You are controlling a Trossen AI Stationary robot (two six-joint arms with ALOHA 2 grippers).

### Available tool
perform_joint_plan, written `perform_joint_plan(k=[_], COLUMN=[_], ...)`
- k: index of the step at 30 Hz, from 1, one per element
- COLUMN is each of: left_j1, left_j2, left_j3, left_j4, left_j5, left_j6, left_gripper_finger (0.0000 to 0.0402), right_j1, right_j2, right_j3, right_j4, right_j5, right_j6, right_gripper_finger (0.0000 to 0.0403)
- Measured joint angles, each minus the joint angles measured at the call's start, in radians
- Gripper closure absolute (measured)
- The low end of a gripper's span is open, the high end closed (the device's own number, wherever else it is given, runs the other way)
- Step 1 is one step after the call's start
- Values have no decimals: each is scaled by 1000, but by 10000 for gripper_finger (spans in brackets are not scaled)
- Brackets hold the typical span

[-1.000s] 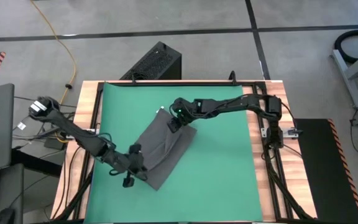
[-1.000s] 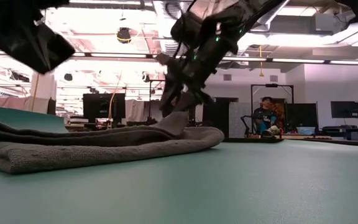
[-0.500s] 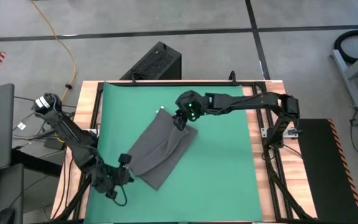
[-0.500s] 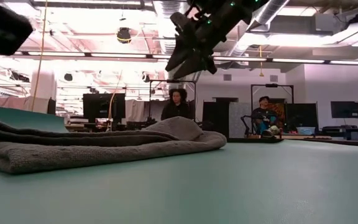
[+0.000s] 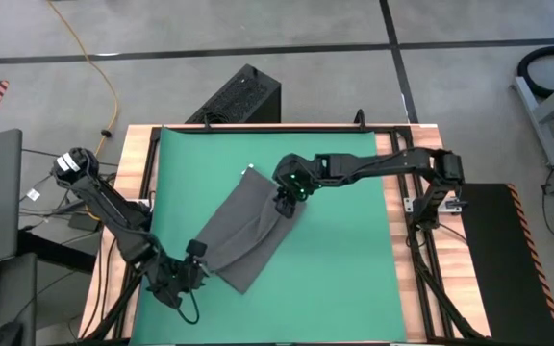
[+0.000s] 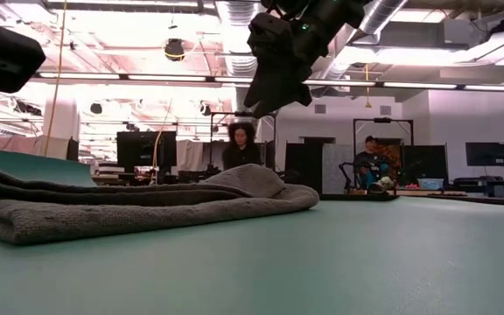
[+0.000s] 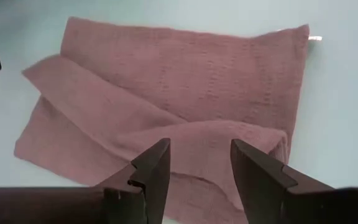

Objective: Roll towel into tight, uniform cylinder
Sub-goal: Roll the gray towel

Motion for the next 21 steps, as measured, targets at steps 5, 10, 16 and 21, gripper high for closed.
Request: perform_joint_plan(k=[5, 10, 16, 21], left_j1=[16, 43, 51, 66], left_j2=[0, 30, 103, 143], left_j3=[0, 0, 0, 0], left_j4=[-12, -41, -40, -40], left_j5=[-97, -125, -92, -129], left_j6=[3, 15, 20, 13], left_gripper_finger=[231, 196, 195, 203], right_j1=[1, -1, -10, -17], right_j2=[0, 0, 0, 0], right_j3=[0, 0, 0, 0], right_j4=[-3, -6, -15, -16], right_j5=[0, 0, 0, 0], right_j6=[-2, -11, -13, -13], right_gripper_finger=[214, 214, 214, 214])
